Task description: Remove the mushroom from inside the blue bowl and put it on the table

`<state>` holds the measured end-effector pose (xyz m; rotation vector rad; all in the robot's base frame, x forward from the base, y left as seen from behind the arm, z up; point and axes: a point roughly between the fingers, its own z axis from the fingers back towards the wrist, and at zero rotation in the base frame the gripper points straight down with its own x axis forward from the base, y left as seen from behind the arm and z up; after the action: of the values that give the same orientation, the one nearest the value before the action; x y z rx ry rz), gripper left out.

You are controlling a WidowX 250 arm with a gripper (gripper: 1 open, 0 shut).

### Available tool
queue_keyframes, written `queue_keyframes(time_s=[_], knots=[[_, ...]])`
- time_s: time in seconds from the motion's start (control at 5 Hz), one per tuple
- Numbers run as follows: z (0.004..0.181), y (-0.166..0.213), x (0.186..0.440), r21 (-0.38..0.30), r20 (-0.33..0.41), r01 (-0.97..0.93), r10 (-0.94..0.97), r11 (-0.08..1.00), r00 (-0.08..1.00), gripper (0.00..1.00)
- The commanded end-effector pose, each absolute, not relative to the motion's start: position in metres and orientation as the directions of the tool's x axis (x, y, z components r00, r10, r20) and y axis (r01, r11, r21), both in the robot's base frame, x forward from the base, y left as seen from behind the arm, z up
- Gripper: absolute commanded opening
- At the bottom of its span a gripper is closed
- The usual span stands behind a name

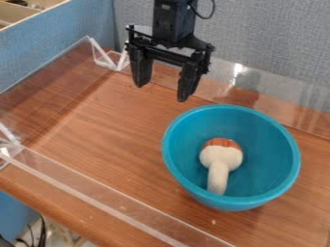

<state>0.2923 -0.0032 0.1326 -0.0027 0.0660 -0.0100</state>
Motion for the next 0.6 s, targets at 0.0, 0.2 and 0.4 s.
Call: queue_keyframes(time_s=[0.0, 0.2, 0.4], knots=[[0.127, -0.014, 0.292, -0.01, -0.068, 0.035, -0.036, 0.999, 0.997, 1.0], [0.113, -0.035, 0.292, -0.022, -0.074, 0.082, -0.083, 0.996, 0.994, 1.0], [0.093, -0.063, 0.293, -0.028, -0.066, 0.139, -0.14, 0.99, 0.988, 1.0]])
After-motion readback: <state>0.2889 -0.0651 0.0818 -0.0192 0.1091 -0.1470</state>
